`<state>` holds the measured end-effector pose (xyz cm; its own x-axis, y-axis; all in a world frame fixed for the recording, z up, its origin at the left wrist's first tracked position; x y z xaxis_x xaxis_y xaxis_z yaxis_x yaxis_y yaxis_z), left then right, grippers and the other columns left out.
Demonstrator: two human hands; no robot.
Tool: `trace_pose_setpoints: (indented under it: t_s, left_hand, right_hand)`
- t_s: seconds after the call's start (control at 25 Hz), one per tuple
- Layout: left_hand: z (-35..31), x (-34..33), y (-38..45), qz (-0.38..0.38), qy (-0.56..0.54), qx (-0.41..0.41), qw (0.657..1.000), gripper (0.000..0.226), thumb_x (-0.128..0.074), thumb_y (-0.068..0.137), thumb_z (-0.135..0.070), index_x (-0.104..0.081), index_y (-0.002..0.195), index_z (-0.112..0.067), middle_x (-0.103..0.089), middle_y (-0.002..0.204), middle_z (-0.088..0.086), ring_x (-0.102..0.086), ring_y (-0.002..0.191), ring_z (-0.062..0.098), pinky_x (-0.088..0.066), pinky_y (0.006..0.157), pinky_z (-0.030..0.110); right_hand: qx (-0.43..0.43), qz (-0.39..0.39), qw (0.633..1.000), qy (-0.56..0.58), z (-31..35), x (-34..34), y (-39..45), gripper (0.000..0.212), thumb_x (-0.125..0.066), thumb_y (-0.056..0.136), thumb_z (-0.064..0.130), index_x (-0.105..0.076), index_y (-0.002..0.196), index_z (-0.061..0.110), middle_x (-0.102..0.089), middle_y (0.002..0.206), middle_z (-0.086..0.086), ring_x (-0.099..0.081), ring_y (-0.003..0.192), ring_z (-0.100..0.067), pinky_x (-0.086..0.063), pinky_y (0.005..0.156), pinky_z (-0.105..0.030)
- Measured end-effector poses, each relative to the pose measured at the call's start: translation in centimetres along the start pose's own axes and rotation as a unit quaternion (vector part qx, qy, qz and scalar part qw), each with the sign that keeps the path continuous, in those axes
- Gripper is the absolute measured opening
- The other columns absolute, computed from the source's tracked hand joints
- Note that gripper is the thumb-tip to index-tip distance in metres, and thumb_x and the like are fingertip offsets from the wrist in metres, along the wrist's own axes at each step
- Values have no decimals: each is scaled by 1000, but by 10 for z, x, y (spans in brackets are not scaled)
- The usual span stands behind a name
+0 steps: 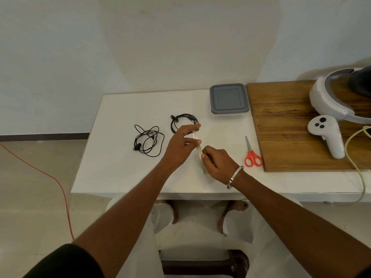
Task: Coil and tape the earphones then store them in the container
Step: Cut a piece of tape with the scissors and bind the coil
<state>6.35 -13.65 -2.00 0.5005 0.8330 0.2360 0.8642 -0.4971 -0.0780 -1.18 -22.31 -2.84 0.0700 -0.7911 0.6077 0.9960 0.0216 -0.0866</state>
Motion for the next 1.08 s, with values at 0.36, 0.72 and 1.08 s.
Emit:
trace_pose_setpoints:
  t_s: [0.36,0.72,1.08]
  left_hand:
    - [6,-3,3,12,15,30,999,47,-64,87,-2,-57,129,-22,-55,131,-8,-65,101,12,-52,85,18]
    - [-2,-10,4,66,64,6,996,46,-63,91,-14,-51,134,-26,-51,134,-7,-55,117,8,-51,87,19]
    - [6,-9,6,32,18,55,998,47,-60,89,0,-58,128,-26,-57,127,-6,-64,89,26,-59,74,27]
  right_hand:
    - [-42,-4,999,21,-7,0,2,22,-39,99,22,-53,91,7,-63,71,-15,-50,46,-11,-45,48,-18]
    - [-30,-3,998,53,-1,1,3,20,-39,99,28,-51,93,14,-56,55,6,-55,39,-2,-46,47,-11]
    - [-29,16,999,34,-13,-2,-2,24,-36,100,29,-54,102,14,-63,75,-2,-58,55,-12,-54,56,-22]
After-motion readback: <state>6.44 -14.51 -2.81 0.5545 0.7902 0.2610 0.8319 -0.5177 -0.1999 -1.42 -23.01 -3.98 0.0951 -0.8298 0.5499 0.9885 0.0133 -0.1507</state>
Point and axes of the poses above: each hand's wrist, its own y-axis towards the middle knuckle, its own x-axis out of the back of the hand, z = x × y, the point moved 10 cm from there along y, towards the middle knuckle
